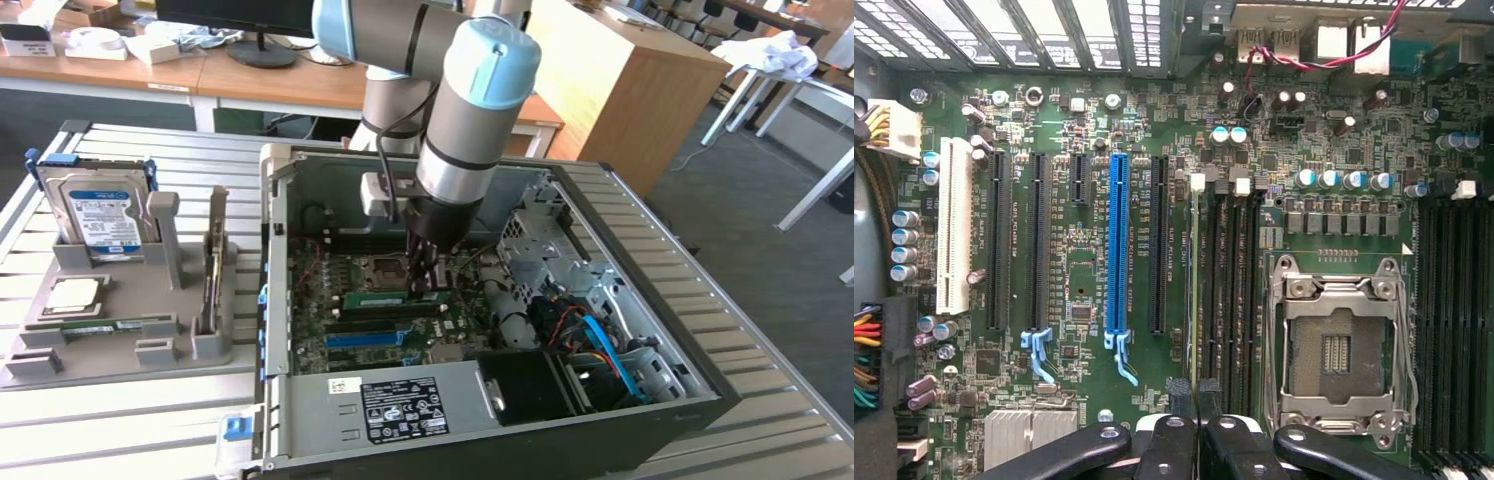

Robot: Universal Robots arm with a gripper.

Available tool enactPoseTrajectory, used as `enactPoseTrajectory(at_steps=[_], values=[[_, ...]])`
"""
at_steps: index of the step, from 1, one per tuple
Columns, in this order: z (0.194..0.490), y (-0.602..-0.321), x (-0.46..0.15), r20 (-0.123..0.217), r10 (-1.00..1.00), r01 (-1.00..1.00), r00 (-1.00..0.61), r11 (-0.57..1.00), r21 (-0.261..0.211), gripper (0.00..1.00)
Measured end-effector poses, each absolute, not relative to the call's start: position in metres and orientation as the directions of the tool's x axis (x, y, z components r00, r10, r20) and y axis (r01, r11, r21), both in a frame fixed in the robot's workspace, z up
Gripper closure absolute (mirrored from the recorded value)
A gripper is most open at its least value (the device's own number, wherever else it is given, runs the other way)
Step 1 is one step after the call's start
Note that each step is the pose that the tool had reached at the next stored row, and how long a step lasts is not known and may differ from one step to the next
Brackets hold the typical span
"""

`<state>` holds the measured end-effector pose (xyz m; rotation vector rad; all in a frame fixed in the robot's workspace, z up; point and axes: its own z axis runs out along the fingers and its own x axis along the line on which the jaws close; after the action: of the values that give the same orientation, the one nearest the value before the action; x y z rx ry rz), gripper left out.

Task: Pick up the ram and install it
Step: 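Insert the ram into the slot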

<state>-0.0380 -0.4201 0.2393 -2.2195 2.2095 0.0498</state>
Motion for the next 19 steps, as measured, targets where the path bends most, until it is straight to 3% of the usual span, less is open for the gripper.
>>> enactPoseTrajectory(at_steps=[19], values=[[0.2375, -0.4199, -0.0381, -0.029, -1.000, -1.000, -0.004, 0.004, 0.016, 0.88]])
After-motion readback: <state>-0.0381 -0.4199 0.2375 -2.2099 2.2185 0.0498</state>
